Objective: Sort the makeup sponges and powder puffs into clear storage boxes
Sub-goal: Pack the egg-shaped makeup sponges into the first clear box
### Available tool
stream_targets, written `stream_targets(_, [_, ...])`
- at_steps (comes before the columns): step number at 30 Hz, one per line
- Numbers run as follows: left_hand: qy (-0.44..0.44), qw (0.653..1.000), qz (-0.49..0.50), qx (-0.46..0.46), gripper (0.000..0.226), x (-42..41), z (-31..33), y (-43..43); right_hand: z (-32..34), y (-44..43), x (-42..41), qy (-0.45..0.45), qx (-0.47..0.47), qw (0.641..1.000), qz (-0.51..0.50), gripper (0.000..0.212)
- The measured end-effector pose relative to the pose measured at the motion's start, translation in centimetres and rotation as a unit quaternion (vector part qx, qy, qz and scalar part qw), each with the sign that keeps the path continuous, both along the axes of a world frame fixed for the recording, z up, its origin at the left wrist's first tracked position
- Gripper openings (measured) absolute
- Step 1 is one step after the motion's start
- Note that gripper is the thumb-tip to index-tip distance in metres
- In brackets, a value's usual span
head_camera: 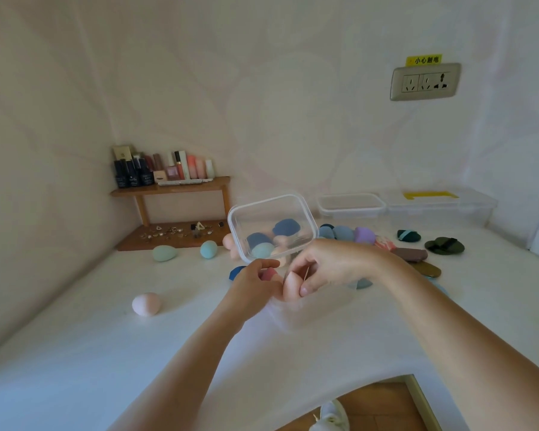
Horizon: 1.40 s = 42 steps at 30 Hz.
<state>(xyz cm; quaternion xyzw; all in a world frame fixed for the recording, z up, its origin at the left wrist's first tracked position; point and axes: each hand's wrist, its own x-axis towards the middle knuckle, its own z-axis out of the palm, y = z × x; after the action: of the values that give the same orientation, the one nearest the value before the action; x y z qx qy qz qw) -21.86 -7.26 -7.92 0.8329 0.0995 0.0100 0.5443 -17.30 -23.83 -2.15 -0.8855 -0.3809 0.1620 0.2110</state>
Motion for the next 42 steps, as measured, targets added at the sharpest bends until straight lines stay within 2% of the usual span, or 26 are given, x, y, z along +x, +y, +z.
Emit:
stream_targets(3, [-0.005,1.0,0.001,0.003,0.036,-0.1,0.1,0.0,0.1,0.3,-0.5,0.027,-0.007,1.0,0.007,0.02])
stream_targets(7, [-0.011,1.0,0.007,0.003,0.029,0.0,0.3,-0.1,1.3,1.6,-1.2,0.031,-0.059,0.997,0.028,0.014])
stream_targets(10, [-0.013,1.0,0.012,-0.002,0.031,0.0,0.2,0.2,1.1,2.8,-1.4,-0.01,-0.086,0.996,0.016,0.004])
stream_targets(12, [-0.012,1.0,0.014,-0.003,0.036,-0.1,0.2,0.4,0.3,3.4,-1.3,-0.064,-0.104,0.992,0.006,0.009])
stream_targets(14, [-0.008,1.0,0.016,0.001,0.038,0.0,0.2,0.6,-0.6,3.7,-1.4,-0.076,-0.099,0.992,-0.001,0.012])
stream_targets(17, [-0.004,1.0,0.011,0.003,0.037,0.0,0.3,0.7,-1.2,3.4,-0.9,-0.022,-0.055,0.998,-0.013,0.023])
stream_targets(22, [0.017,1.0,-0.011,0.012,0.043,0.2,0.3,0.9,-1.8,2.0,0.2,0.12,-0.021,0.992,0.017,0.022])
stream_targets(24, [0.019,1.0,-0.015,0.017,0.044,0.2,0.2,1.0,-2.0,2.0,0.2,0.123,-0.007,0.992,0.021,0.02])
stream_targets(31, [0.019,0.999,-0.033,0.028,0.046,0.4,-0.4,1.4,-2.6,3.5,-0.4,0.038,0.01,0.999,-0.003,0.011])
stream_targets(32, [0.017,0.999,-0.034,0.027,0.045,0.5,-0.4,1.4,-2.6,3.5,-0.2,0.037,0.012,0.999,-0.001,0.016])
stream_targets(34, [0.017,0.999,-0.036,0.017,0.043,0.5,-0.5,1.5,-3.1,3.5,0.2,0.045,0.017,0.999,0.005,0.025])
stream_targets(37, [0.021,0.999,-0.03,-0.013,0.041,0.5,-0.5,1.6,-4.0,3.3,1.5,0.071,0.03,0.997,0.031,0.014])
stream_targets(42, [0.018,0.999,-0.026,-0.029,0.041,0.3,-0.5,1.6,-4.0,2.9,3.0,0.164,0.034,0.98,0.104,0.012])
